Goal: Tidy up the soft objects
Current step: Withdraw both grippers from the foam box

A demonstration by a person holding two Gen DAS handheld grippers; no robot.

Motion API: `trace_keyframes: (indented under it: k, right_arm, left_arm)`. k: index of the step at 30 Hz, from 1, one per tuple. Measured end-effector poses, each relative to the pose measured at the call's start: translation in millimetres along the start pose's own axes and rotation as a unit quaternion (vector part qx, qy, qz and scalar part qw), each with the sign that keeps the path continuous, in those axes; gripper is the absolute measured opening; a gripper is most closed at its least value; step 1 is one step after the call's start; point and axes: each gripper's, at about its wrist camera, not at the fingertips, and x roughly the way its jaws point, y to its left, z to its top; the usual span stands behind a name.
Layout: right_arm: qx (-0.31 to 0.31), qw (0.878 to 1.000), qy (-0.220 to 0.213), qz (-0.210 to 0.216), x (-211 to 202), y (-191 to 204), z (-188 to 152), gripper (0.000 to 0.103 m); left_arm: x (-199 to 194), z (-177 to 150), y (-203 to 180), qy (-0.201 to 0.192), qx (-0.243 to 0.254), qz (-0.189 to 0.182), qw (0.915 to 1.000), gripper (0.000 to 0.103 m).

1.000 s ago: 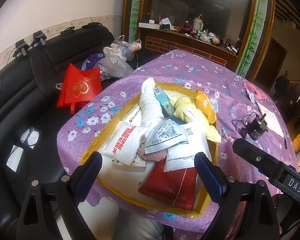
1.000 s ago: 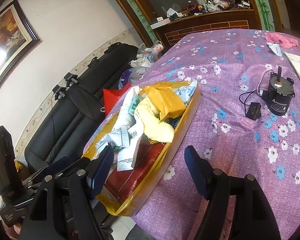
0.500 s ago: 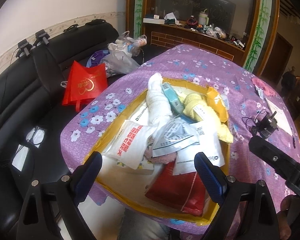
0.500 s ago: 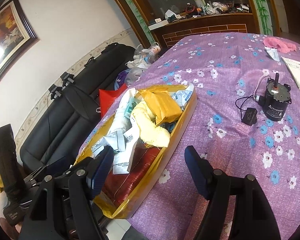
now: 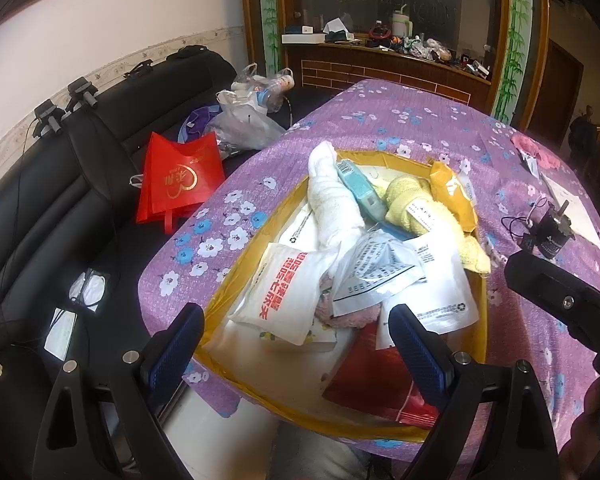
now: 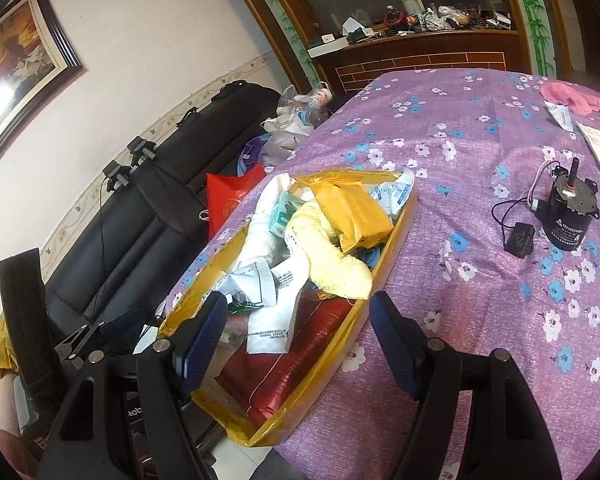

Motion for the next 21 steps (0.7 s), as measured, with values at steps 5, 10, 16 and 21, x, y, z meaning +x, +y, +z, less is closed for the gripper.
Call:
trace_keyframes:
  k: [5,10,16,21]
  right_arm:
    - [-0.006,1.0,-0.002,-0.009,0,4,0,0.073]
    - [-0.007,1.0,-0.002,-0.011,1,6,-1,0.073]
    - [-0.007,1.0,0.0,-0.015,6,9,-1,0.073]
    - [-0.02,0.998,0.004,-0.052,9,17,2,0.073]
  left_arm:
    - [3,0,3,0.001,-0.002,0.009,1.0,0.095]
    - [6,0,4,0.0,0.002,0.016,0.9999,0.095]
    - [8,0,5,0.0,0.002,0.017,0.9998,0.095]
    - [14,1,14,0.003,-0.008,0.014,0.9999,0.095]
